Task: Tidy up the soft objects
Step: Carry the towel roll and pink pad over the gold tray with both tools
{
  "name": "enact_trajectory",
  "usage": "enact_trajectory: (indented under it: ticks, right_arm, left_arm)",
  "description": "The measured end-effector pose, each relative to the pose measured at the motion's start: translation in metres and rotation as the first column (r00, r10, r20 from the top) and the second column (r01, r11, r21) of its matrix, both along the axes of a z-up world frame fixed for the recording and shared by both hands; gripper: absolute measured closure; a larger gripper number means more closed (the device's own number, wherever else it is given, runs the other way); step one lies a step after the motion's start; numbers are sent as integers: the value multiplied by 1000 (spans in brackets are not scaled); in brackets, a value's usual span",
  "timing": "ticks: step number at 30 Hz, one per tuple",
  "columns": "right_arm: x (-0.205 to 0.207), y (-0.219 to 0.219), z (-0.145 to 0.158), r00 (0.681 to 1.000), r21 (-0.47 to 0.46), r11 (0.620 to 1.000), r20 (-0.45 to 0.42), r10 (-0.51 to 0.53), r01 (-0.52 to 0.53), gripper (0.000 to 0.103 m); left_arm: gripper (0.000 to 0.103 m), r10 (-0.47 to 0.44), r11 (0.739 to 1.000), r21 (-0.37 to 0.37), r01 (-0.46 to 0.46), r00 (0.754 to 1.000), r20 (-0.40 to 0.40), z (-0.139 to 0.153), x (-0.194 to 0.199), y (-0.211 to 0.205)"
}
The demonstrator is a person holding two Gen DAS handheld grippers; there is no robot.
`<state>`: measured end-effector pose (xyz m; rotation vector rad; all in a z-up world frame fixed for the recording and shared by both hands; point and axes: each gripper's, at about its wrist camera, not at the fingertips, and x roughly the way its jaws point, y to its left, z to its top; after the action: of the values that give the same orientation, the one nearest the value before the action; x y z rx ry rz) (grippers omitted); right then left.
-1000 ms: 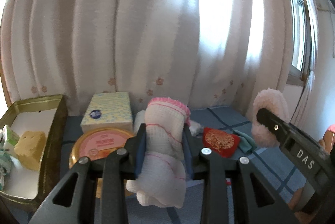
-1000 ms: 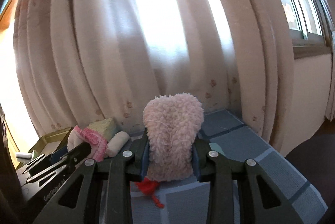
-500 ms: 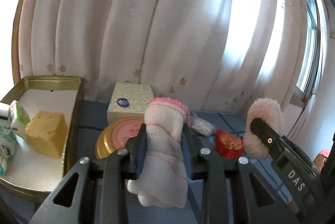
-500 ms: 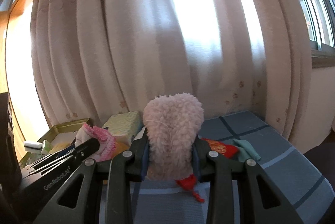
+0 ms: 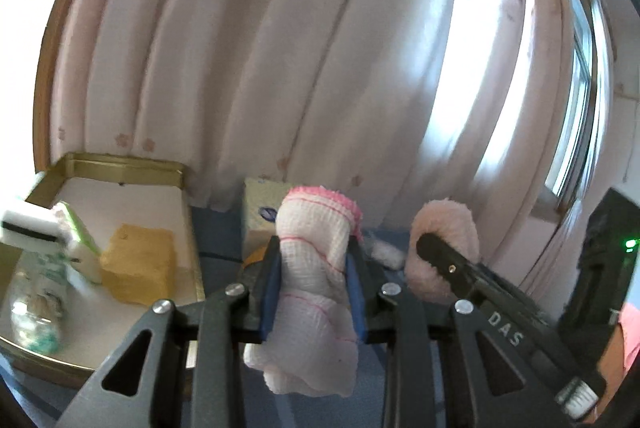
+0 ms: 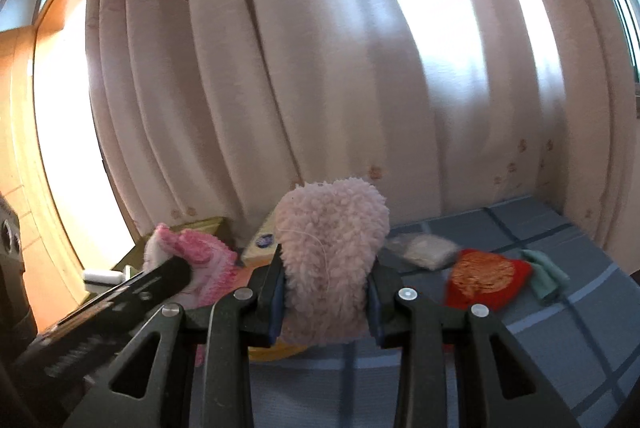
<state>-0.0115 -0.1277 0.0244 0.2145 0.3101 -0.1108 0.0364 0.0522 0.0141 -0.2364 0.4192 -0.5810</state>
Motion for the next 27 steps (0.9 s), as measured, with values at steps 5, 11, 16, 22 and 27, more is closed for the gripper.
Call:
enact_trajectory:
  ticks: [5, 11, 16, 22, 27]
  right_arm:
    - [6, 16, 8, 999, 23, 999, 20, 34, -35, 67]
    - [16, 41, 17, 995, 6, 996, 28, 91, -91, 67]
    - [31, 62, 30, 989, -22, 990, 37, 144, -143, 67]
    - [68, 88, 46, 979, -26, 980, 37, 200, -200, 67]
    - [110, 113, 49, 967, -39, 966, -18, 255, -255, 67]
  left_arm:
    - [75, 29, 999, -39, -28, 999, 26, 11, -3, 31]
    - [75, 126, 992, 10, -127, 990, 64, 26, 3, 55]
    - [75, 213, 976, 35, -216, 974, 72, 37, 22, 86]
    - [75, 330, 938, 101, -331, 944, 26, 41, 64, 112]
    - [75, 370, 919, 177, -351, 925, -84, 33, 106, 114]
